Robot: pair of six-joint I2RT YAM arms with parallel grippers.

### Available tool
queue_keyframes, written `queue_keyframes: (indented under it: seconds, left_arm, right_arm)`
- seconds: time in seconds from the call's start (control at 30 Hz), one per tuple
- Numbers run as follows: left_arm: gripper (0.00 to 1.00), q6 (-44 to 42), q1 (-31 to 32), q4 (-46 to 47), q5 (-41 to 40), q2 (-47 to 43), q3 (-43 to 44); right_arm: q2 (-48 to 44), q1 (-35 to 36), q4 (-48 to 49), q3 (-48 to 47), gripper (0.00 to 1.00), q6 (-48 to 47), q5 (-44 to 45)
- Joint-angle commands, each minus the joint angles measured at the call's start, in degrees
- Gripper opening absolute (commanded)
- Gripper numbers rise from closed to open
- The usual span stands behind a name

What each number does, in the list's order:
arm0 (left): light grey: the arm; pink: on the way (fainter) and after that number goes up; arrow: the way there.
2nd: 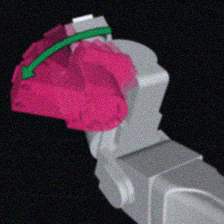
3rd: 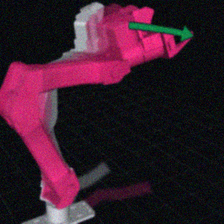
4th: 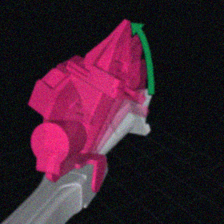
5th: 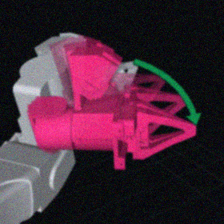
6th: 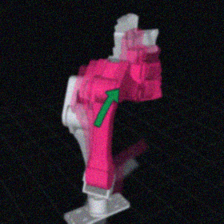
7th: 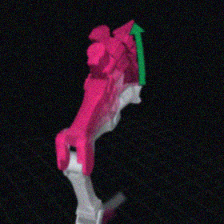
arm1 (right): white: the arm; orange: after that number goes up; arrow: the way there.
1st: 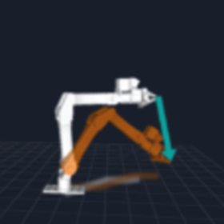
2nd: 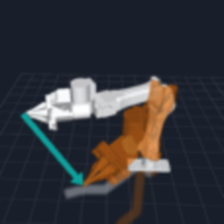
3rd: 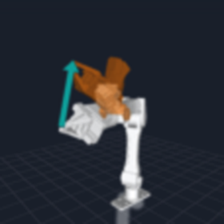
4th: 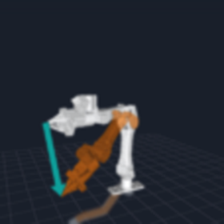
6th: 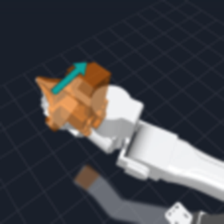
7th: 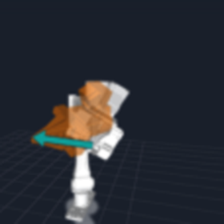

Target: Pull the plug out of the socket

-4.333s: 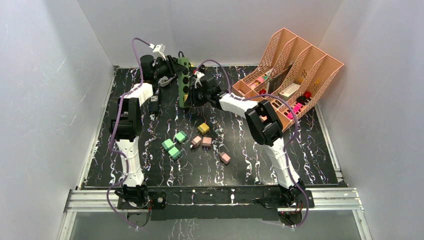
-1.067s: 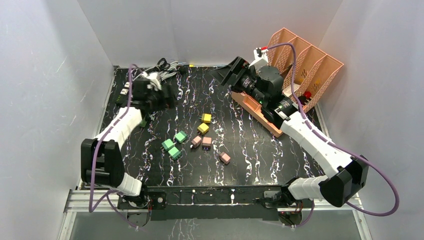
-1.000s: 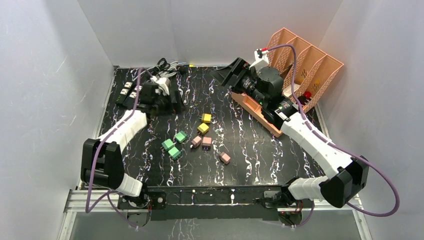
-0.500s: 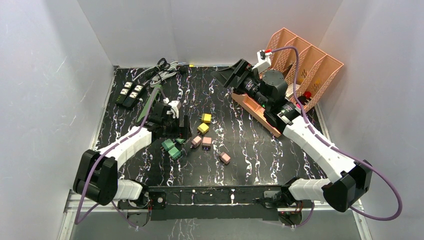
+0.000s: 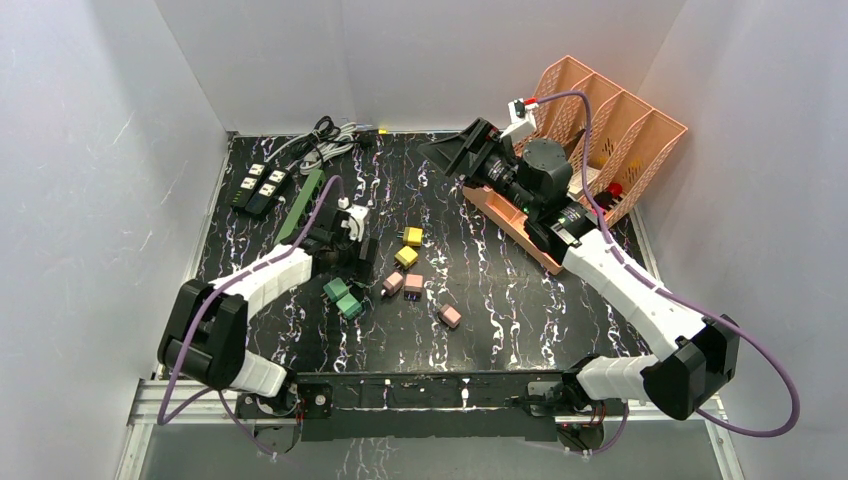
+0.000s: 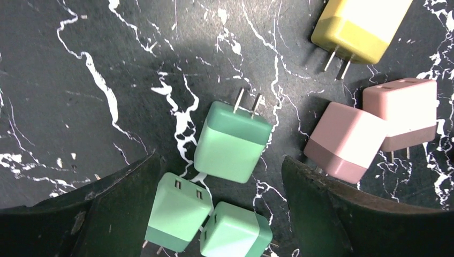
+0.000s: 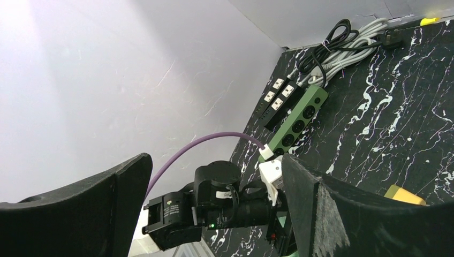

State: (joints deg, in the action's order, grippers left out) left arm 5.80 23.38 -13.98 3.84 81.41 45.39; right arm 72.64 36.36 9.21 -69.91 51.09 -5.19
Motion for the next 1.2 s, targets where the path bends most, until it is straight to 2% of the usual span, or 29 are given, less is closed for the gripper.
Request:
queue_keyframes:
  seconds: [0.0, 0.13, 0.27, 0.47, 0.63, 0.8, 0.9, 0.93, 1.17]
  left_arm:
    - [0.80, -4.1, 0.2, -0.8, -0.9, 2.0, 3.3]
    - [0.74, -4.8, 0.2, -0.8, -0.8, 4.1, 4.2]
    - [0.57, -5.1, 0.2, -1.1, -1.6, 6.2, 4.8]
    - [0.44, -4.4, 0.2, -0.8, -2.2, 7.8, 5.9]
    - [0.39, -1.7, -0.3, -1.6, -2.8, 9.1, 7.5]
    - [0.29, 5.5, -3.8, -3.4, 0.2, 10.5, 10.7]
    - [0.06, 12.2, -6.8, -4.4, 2.4, 10.5, 12.3]
    - [0.02, 14.8, -7.5, -5.2, 2.6, 10.4, 13.2]
    - [0.00, 33.5, -8.6, -8.9, 4.5, 9.4, 17.5]
  right_arm:
    - [-0.2, -0.4, 5.1, -0.1, 0.98, 0.2, -1.2]
    - [0.3, -0.5, 6.1, -0.2, 0.98, 0.4, -2.2]
    - [0.7, -1.0, 6.3, -0.2, 0.98, 1.5, -2.6]
    - [-0.1, -1.6, 6.9, 0.7, 0.98, 1.6, -2.6]
    - [-1.0, -1.9, 7.1, 1.2, 0.98, 1.5, -2.8]
    - [-0.4, -2.2, 7.3, 0.5, 0.98, 1.6, -3.6]
    - [-0.3, -2.4, 7.2, 0.5, 0.98, 1.9, -4.0]
    - [-0.3, -2.5, 7.2, 0.6, 0.98, 2.1, -4.0]
    - [0.9, -3.3, 6.6, -0.3, 0.98, 6.4, -5.0]
